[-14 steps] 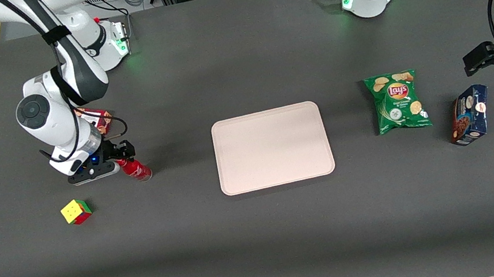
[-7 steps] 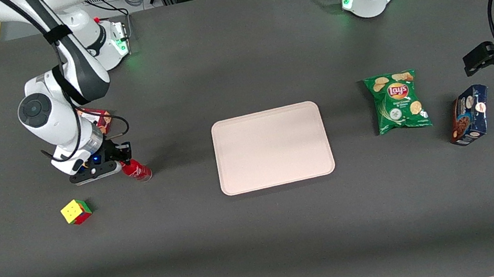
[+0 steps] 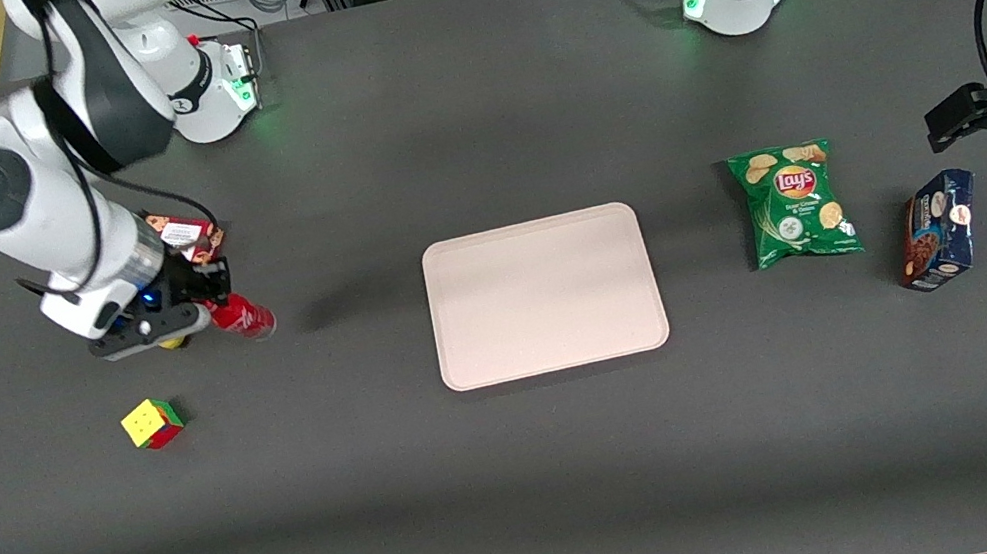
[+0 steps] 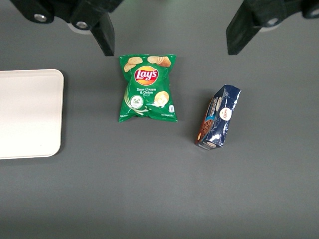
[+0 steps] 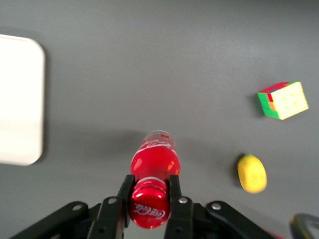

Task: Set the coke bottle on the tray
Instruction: 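Lift the bottle and carry it with the right gripper over the tray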

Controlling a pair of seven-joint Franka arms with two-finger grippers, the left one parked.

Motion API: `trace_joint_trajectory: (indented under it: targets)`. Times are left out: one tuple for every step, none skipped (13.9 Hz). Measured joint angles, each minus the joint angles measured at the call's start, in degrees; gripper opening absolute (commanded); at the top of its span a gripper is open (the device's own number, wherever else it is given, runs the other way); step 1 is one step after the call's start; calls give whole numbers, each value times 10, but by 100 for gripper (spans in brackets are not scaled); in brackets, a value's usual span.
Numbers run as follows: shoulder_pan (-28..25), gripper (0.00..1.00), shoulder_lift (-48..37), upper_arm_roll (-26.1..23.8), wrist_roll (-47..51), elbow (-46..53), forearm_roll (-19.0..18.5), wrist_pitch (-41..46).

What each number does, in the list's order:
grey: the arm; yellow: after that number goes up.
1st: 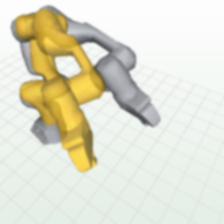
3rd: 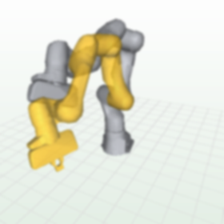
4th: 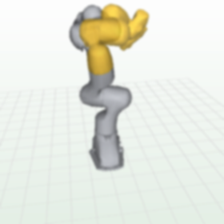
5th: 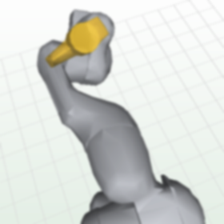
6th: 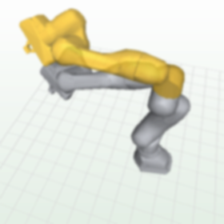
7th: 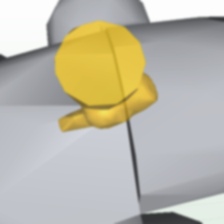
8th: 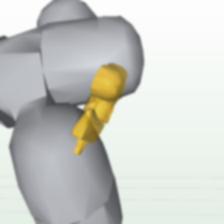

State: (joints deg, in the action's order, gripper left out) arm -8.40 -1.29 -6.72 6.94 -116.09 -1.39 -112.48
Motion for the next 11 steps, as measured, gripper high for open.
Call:
trace_joint_trajectory:
  targets:
    - [0, 0, -9, -10, 0, 36, 0, 49]
    - [0, 0, -14, -22, 6, 70, 0, 89]
    - [0, 0, -16, -34, 19, 102, 0, 119]
    - [-1, 0, -15, -46, 36, 129, 2, 137]
    - [-1, 0, -11, -61, 55, 152, 4, 147]
    - [-1, 0, -3, -77, 80, 173, 6, 150]
    - [-4, 0, 10, -91, 108, 193, 7, 151]
    - [-12, 0, 27, -100, 135, 214, 7, 151]
    - [-27, 0, 50, -104, 164, 237, 7, 151]
    - [-43, 0, 75, -105, 192, 260, 7, 151]
    - [-60, 0, 101, -105, 221, 283, 7, 151]
